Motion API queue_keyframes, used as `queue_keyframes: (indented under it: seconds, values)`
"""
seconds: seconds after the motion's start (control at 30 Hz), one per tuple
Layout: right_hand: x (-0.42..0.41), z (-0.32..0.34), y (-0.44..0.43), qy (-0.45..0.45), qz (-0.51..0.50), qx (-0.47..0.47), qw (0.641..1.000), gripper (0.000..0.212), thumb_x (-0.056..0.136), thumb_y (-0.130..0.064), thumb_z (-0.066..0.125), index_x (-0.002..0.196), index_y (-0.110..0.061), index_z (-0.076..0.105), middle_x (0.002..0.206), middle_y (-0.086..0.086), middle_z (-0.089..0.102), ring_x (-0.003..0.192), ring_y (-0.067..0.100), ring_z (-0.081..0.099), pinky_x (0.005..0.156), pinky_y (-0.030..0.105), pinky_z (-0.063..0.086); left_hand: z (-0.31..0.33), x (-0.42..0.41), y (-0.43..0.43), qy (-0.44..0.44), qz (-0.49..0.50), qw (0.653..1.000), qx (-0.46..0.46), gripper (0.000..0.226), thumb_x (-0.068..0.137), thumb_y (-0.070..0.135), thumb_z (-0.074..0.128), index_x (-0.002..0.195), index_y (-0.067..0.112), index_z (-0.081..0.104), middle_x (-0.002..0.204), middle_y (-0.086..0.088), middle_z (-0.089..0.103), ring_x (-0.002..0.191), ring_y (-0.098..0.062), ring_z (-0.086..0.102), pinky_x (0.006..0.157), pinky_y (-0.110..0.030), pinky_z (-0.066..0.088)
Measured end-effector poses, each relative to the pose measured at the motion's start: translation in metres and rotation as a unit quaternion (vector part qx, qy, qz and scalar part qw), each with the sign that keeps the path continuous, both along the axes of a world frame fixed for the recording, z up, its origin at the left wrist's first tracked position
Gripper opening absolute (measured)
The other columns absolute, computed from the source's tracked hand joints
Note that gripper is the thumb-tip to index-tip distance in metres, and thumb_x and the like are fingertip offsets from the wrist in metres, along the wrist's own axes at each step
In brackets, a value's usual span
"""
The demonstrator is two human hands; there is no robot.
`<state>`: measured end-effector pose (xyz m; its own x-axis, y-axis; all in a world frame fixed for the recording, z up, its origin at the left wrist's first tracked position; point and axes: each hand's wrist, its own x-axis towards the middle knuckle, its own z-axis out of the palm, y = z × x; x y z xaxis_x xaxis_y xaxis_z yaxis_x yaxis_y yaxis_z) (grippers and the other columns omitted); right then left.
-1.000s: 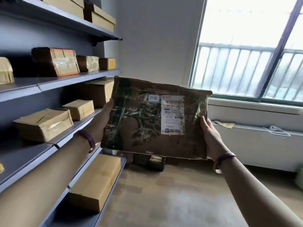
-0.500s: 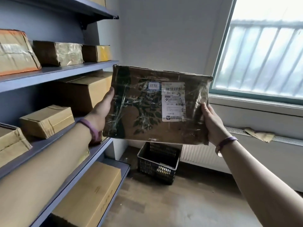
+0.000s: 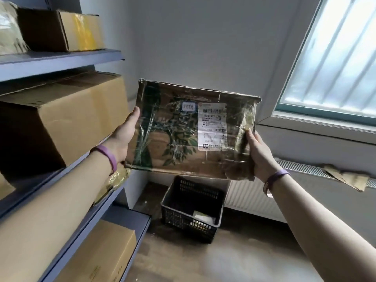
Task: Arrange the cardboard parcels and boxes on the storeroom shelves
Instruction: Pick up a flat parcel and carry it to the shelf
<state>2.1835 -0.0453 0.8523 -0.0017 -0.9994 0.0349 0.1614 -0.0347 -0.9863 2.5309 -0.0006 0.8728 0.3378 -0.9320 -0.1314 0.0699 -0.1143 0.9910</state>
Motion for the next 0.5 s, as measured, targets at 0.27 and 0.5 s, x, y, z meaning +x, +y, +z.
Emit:
queue_keyframes:
  seconds: [0.27, 0.5]
  values:
    - [0.026, -0.064, -0.152, 0.045, -0.050, 0.076, 0.995, 0.017, 0.104, -0.037, 0.046, 0.107, -0.033, 0.063, 0.114, -0.008, 0.067, 0.121, 0.021, 0.060, 0.103, 0.045, 0.049, -0.052, 0.005, -0.169, -0.053, -0.038, 0.996, 0.065, 0.063, 0.101, 0.063, 0.028, 0.157, 0.034, 0.023, 0.164, 0.004, 0.023, 0.149, -0.022, 0.025, 0.122, -0.047, 0.015]
    - [0.017, -0.167, -0.248, 0.095, -0.078, 0.123, 0.985, 0.027, 0.104, -0.038, 0.046, 0.126, -0.030, 0.060, 0.127, -0.007, 0.065, 0.117, 0.009, 0.060, 0.109, 0.038, 0.043, -0.149, 0.007, -0.278, -0.026, -0.088, 0.978, 0.185, 0.095, 0.073, 0.095, 0.035, 0.153, 0.046, 0.027, 0.164, 0.001, 0.023, 0.149, -0.027, 0.027, 0.120, -0.060, 0.020]
